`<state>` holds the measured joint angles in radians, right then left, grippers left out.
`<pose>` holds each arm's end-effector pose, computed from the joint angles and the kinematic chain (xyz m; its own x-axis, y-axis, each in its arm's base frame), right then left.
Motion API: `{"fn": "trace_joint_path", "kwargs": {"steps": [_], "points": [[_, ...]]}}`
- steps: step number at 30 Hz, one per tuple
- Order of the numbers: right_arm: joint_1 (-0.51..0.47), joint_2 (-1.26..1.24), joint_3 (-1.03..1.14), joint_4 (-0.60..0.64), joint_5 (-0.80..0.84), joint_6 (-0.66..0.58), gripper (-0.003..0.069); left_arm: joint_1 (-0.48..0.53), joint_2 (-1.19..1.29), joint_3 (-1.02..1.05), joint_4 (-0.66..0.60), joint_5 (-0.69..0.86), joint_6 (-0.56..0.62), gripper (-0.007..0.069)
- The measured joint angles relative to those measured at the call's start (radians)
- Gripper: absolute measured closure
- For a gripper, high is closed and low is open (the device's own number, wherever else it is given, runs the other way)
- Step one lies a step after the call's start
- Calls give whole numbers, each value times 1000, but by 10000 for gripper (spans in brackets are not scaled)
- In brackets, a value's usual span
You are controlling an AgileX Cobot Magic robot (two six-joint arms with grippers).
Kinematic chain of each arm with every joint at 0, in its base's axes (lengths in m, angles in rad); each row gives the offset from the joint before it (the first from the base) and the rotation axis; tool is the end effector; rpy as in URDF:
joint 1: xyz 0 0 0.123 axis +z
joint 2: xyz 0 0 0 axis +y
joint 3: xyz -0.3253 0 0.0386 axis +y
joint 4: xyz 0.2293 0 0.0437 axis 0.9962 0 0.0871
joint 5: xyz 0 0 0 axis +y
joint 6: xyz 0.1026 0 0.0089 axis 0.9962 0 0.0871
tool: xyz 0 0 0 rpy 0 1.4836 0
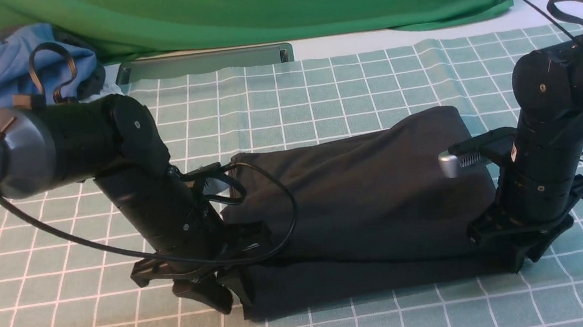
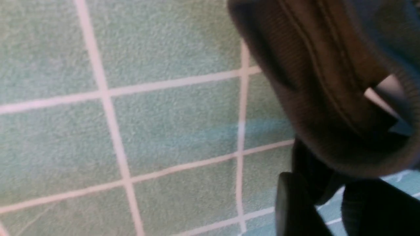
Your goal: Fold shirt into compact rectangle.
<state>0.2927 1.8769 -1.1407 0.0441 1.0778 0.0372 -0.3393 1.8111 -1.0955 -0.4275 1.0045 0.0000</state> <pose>0.3034 0.0956 0.1983 -0.9607 -0.2289 0.1569 -0.2272 0.9734 0.0293 0.2848 -0.1388 0.2159 -0.9884 0.1130 0.1011 0.0731 0.9392 -0.3354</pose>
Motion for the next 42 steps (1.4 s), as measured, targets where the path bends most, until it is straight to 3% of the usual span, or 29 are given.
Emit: {"fn": "trace_joint_path", "kwargs": {"steps": [1, 6, 12, 14, 18, 22, 31, 36, 42], "points": [[0, -3, 0, -2, 34, -8, 295, 0, 0, -13, 20, 23, -7, 350], [0, -60, 1, -5, 101, -26, 249, 0, -22, -97, 64, 103, -29, 239], [0, -213, 1, -5, 126, -21, 249, 0, -81, -176, 69, 107, -34, 203], [0, -324, 1, -3, 128, -21, 297, 0, -108, -187, 69, 88, -37, 209], [0, -516, 2, -3, 130, -21, 448, 0, -132, -187, 72, 73, -39, 246], [0, -769, 2, -3, 134, -1, 613, 0, -136, -187, 98, 71, -41, 337], [0, -1319, 32, -4, 49, -2, 631, 0, -136, -187, 138, 47, -42, 540], [0, -1512, 123, -3, -25, 50, 631, 0, -136, -187, 110, 85, -42, 572], [0, -1521, 209, -3, -12, 83, 631, -52, -142, -142, 54, 108, -45, 571]]}}
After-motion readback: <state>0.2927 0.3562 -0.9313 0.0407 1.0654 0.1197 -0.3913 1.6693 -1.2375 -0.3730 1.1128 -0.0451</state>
